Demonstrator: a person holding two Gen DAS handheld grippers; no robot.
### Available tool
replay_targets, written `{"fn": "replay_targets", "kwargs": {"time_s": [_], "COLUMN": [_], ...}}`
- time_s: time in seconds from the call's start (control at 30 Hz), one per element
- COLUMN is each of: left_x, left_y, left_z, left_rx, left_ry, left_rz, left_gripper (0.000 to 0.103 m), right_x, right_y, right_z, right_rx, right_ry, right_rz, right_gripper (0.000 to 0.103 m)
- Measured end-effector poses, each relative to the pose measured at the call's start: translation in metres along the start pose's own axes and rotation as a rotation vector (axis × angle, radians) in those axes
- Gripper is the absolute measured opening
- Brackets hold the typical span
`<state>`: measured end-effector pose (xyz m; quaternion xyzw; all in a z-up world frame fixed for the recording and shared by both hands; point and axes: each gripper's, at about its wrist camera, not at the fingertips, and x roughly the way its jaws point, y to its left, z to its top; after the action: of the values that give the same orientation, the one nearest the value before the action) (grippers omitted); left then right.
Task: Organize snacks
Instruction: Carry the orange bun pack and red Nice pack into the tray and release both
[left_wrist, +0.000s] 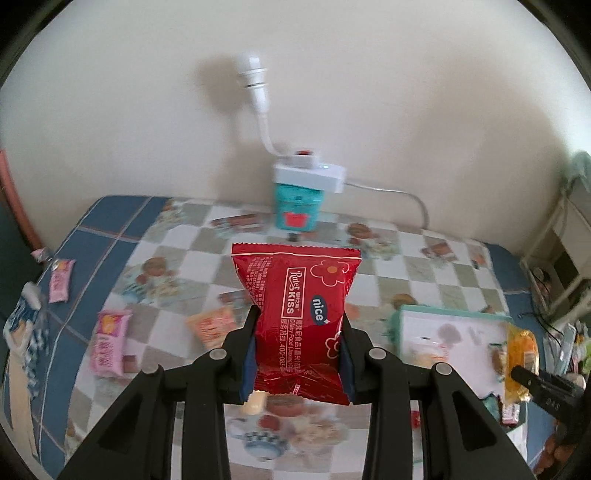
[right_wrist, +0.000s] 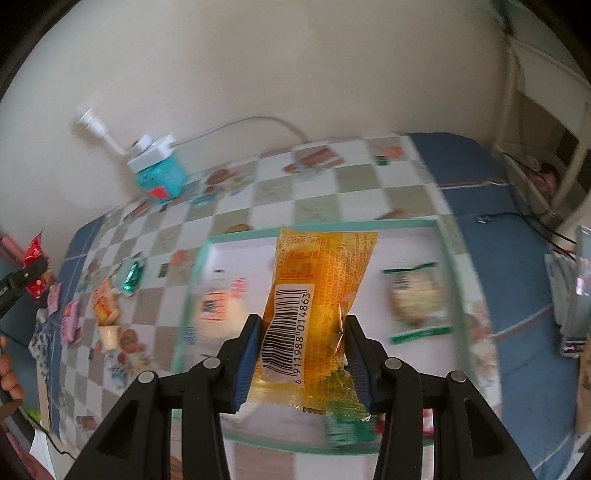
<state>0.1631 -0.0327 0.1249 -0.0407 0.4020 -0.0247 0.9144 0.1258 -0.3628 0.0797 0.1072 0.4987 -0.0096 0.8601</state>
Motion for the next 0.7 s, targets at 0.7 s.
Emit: {"fn": "replay_targets", "kwargs": {"time_s": [0.7], "left_x": [0.023], "left_y": [-0.179], "left_z": [-0.024], "left_rx": [0.310], "left_ry": [0.066], "left_rz": [-0.209], "left_gripper": [0.038], "right_x": [-0.022], "right_y": [-0.068], "right_z": [0.019], "right_rx": [0.018], "right_ry": [-0.018], "right_rz": [-0.069], "right_gripper": [0.047]}}
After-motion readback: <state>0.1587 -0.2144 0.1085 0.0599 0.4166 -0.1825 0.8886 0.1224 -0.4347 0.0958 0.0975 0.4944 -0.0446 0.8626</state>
